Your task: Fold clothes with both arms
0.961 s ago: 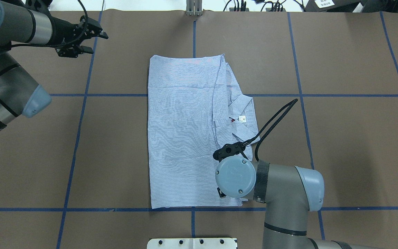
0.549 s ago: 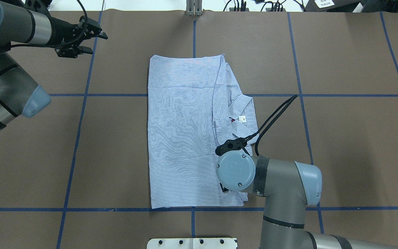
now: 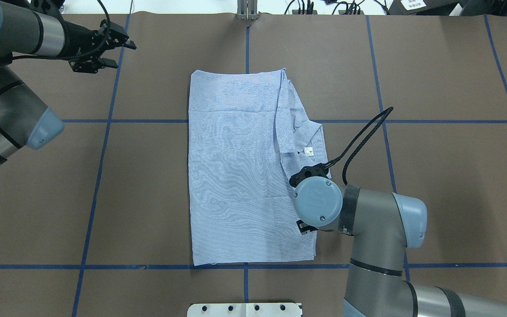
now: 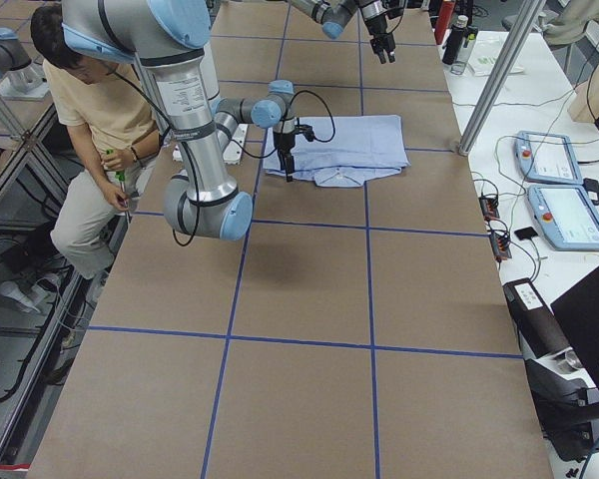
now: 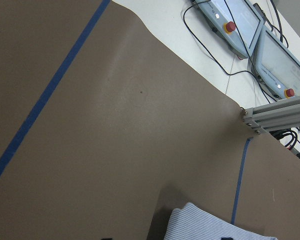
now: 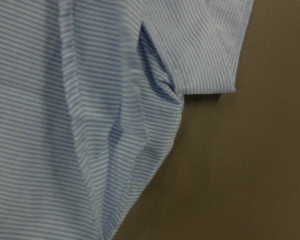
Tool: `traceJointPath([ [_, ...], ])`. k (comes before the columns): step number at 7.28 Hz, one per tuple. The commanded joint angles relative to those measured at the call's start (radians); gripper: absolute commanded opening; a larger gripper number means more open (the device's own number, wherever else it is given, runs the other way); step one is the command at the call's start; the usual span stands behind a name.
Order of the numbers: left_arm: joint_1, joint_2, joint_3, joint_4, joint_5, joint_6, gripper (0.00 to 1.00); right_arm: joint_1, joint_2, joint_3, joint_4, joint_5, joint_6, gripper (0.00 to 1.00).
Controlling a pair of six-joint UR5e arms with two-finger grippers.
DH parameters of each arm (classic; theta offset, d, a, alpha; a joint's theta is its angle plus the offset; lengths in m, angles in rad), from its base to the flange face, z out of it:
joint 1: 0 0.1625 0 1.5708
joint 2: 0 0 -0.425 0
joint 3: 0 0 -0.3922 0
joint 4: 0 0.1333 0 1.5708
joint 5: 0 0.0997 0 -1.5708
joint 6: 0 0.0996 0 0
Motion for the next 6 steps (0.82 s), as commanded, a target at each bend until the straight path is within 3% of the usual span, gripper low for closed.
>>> traceJointPath([
  [1,-0.003,0.000,-0.004,0.000,0.000,0.000,0.78,0.022,-0.048,0.039,0.000,0.001,-0.031,1.00],
  [4,-0.004,0.000,-0.006,0.000,0.000,0.000,0.77,0.064,0.014,0.008,0.001,0.032,-0.033,1.00],
  [6,-0.004,0.002,-0.009,0.000,0.000,0.000,0.77,0.071,0.125,-0.109,0.050,0.029,-0.027,1.00],
])
